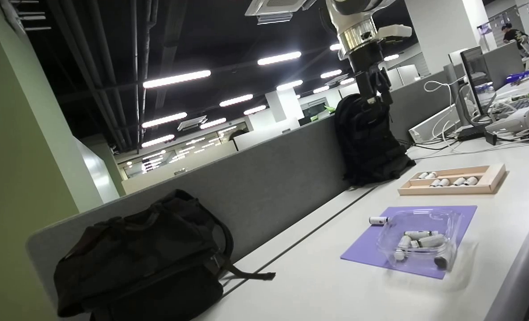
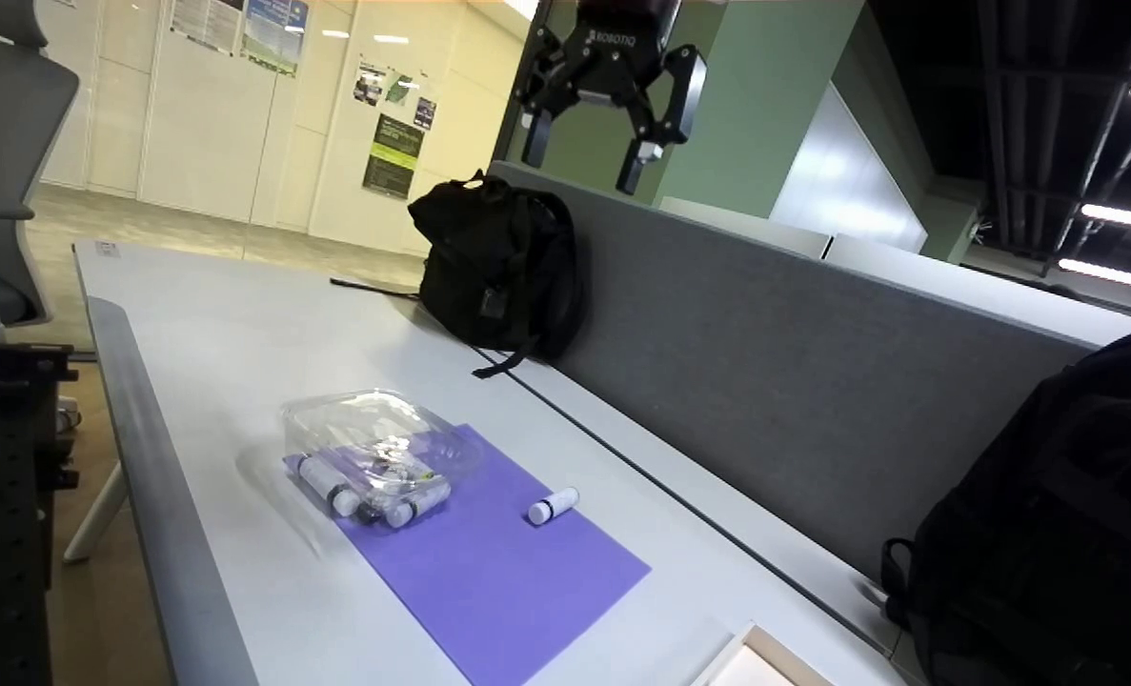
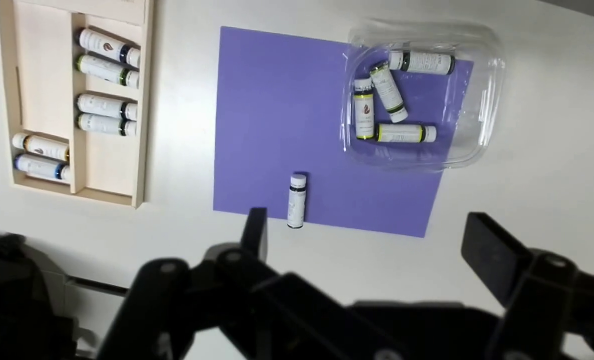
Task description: Put the bottle on the lower rectangular section
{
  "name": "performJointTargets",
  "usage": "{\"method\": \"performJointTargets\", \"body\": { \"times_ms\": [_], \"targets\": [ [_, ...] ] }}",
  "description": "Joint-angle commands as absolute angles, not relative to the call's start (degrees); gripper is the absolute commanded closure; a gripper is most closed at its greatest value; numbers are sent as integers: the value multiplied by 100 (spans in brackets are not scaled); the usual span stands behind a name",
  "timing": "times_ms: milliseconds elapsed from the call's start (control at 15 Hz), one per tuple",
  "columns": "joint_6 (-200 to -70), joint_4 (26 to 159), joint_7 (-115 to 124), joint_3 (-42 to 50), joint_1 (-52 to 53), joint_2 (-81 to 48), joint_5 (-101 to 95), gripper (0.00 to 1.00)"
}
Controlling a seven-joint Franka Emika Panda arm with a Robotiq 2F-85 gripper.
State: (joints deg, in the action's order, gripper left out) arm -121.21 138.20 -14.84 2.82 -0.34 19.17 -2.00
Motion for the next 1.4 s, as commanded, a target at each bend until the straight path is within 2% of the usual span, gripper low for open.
{"method": "performJointTargets", "body": {
  "times_ms": [0,333,467,867,1333],
  "targets": [
    [-12103,13790,-1470,295,-3,1905,-209,0],
    [-12088,13783,-1468,293,0,1933,-213,0],
    [-12358,13514,-1528,342,-12,1471,-157,0],
    [-13411,12414,-1785,328,-64,-667,-62,0],
    [-13633,10562,-2256,-75,-370,-3288,49,0]
  ]
}}
